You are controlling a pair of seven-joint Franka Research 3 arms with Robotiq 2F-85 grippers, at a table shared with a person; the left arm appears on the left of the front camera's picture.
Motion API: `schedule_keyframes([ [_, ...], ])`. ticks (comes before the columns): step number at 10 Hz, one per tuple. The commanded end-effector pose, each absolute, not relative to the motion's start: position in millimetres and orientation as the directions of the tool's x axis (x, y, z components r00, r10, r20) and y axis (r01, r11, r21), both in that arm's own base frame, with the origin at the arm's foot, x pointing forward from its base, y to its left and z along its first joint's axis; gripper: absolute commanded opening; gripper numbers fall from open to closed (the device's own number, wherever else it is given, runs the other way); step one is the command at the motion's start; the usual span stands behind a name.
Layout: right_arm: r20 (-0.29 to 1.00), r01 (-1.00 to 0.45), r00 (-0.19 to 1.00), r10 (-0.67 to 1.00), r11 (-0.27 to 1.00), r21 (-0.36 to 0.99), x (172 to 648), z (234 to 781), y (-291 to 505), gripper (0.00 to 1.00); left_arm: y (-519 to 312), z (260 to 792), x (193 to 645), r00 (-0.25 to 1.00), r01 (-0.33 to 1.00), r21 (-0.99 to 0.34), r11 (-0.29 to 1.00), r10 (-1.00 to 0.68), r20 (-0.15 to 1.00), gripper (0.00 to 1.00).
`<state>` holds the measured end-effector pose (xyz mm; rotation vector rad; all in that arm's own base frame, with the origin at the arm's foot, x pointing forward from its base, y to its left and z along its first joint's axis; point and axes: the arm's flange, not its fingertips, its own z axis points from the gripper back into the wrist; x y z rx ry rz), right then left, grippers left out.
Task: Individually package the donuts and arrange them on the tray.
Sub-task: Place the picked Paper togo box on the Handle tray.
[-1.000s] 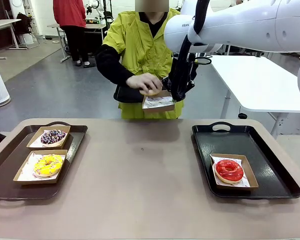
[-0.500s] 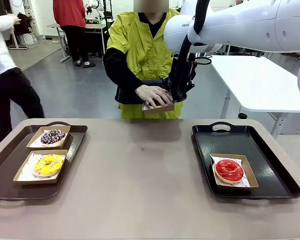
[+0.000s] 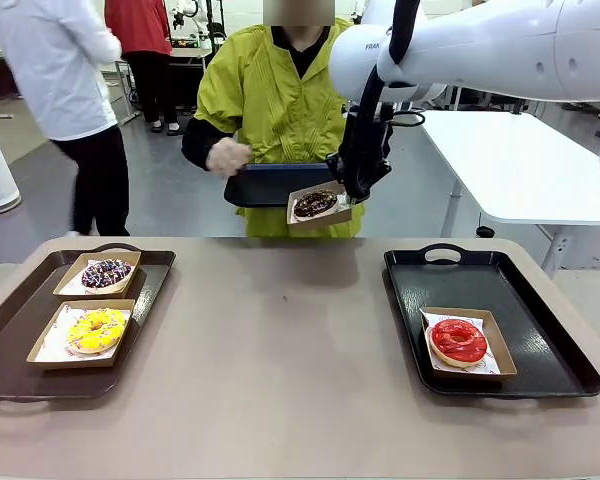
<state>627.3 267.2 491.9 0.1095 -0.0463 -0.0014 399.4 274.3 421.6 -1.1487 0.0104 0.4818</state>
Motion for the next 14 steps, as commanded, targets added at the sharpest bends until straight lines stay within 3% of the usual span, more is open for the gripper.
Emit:
schedule_keyframes([
  [1, -0.009, -0.066, 0.998, 0.067, 0.993, 0.098, 613.8, 522.4, 241.0, 0.01, 274.9, 425.1, 396.8, 0.899, -0.369, -0.870, 0.326, 0.361, -0.246, 1.00],
  [4, -0.001, -0.001, 1.000, 0.001, 0.995, 0.099, 595.8, 564.0, 169.1, 0.01, 274.9, 425.1, 396.8, 0.899, -0.369, -0.870, 0.326, 0.361, -0.246, 1.00],
  [7, 0.020, -0.034, 0.999, 0.033, 0.996, 0.081, 584.4, 561.7, 80.9, 0.01, 274.9, 425.1, 396.8, 0.899, -0.369, -0.870, 0.326, 0.361, -0.246, 1.00],
  [10, 0.075, -0.114, 0.991, 0.111, 0.993, 0.040, 583.2, 526.6, 24.4, 0.01, 274.9, 425.1, 396.8, 0.899, -0.369, -0.870, 0.326, 0.361, -0.246, 1.00],
  [14, 0.065, -0.060, 0.996, 0.059, 0.998, 0.024, 580.2, 453.2, -3.1, 0.01, 274.9, 425.1, 396.8, 0.899, -0.369, -0.870, 0.326, 0.361, -0.246, 1.00],
])
